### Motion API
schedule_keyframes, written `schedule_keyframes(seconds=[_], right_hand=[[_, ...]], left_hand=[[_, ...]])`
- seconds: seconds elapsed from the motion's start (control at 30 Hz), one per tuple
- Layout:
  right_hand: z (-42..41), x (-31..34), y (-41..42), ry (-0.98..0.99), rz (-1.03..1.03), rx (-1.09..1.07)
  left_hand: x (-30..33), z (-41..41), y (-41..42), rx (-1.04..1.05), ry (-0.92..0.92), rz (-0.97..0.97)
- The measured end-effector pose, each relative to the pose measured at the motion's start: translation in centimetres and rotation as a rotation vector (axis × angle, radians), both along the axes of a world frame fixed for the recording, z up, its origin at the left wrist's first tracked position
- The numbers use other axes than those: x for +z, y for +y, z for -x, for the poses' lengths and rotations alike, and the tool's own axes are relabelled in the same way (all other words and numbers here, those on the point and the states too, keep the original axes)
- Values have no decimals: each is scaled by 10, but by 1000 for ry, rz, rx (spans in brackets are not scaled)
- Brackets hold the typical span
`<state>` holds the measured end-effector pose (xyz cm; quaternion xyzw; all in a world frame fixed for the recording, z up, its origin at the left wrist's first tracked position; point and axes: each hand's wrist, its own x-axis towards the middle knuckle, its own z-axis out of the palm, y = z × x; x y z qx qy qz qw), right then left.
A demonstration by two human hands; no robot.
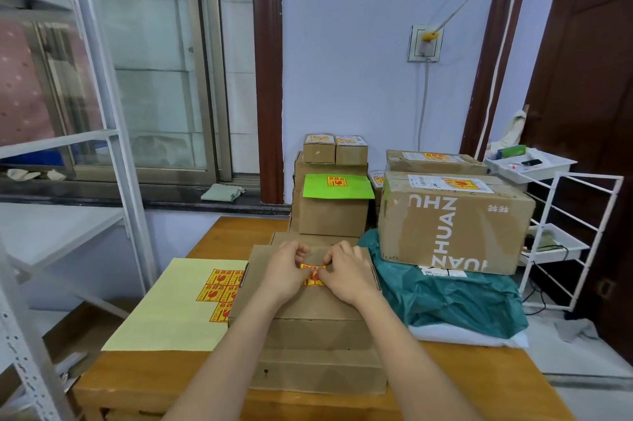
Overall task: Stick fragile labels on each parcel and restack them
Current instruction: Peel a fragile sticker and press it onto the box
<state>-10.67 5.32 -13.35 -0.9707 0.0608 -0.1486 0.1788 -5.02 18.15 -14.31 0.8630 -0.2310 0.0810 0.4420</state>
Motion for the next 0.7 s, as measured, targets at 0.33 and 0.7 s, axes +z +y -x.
schedule_keyframes(seconds=[0.33,0.7], right_hand=[[0,7,-6,15,-86,21],[7,10,-14,26,-157,106]], left_hand=[[8,2,8,-27,18,-3],[7,10,18,-26,-45,-143]])
